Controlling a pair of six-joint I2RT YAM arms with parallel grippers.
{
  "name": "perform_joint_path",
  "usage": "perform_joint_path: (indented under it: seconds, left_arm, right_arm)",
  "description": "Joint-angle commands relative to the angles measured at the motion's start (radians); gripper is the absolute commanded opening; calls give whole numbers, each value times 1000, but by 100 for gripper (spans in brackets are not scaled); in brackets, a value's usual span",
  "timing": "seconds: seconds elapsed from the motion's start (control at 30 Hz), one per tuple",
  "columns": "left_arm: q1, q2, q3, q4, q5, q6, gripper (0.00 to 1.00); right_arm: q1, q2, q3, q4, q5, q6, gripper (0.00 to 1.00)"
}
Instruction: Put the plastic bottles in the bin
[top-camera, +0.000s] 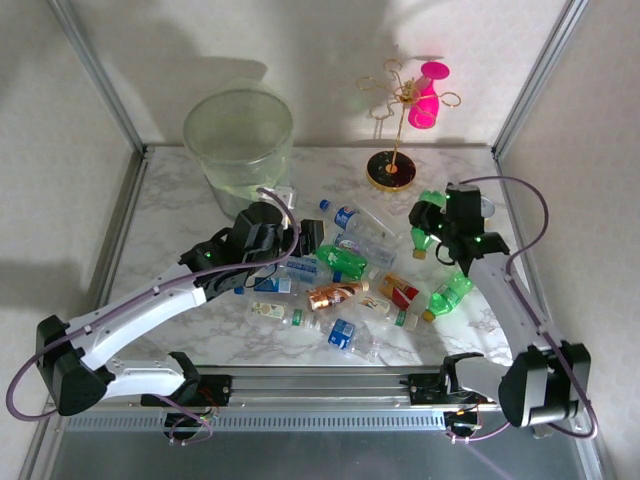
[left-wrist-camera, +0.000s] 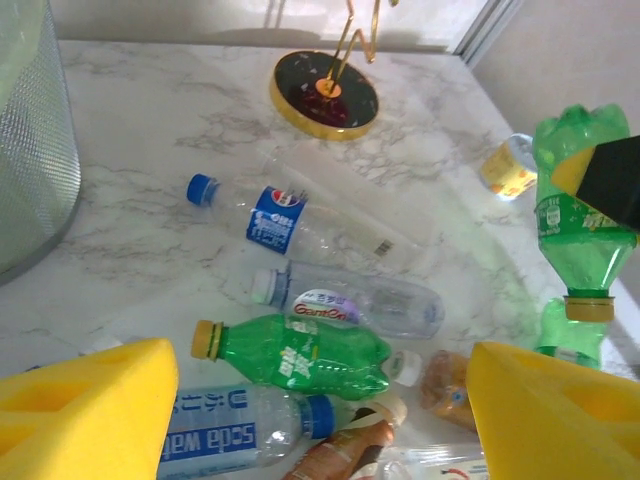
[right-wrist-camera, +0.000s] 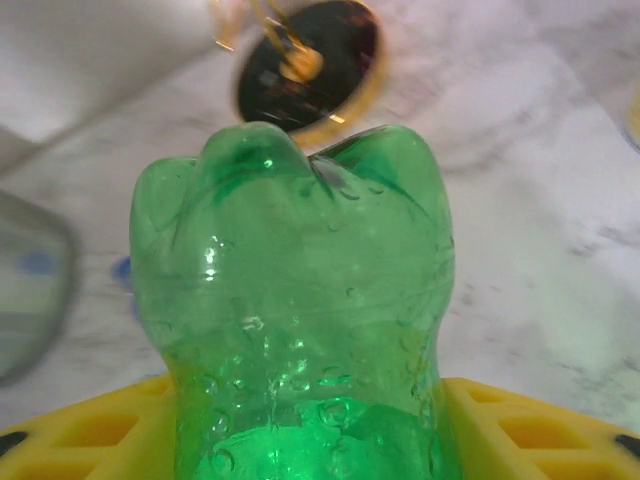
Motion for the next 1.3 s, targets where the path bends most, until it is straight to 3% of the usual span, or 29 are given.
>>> perform_joint_path:
  seconds: [0.0,0.2,0.4,0.73,0.87,0.97,1.27]
  left_arm:
    - [-16,-34,57,30,61,-65,75]
    - [-24,-30,67,120,274,-118,83]
    - [-49,-11,62,226,433,-142,84]
    - [-70,35,39,403,613,-195,77]
    - [-83,86,39,415,620,-215,74]
    - [-87,109,34,446,618,-236,71]
    - [-85,125,85,477,630,-231,42]
  right_arm:
    - [12,-59,60,29,-176,31,53]
    - [87,-124,115,119,-332,128,53]
    - [185,-143,129,268,-416,249,53]
    - [261,-122,129,451,-493,374,55]
    - [263,-116,123,507,-524,420,55]
    - [266,-120,121,533,-533,438,56]
    - [285,-148,71,577,-535,442,56]
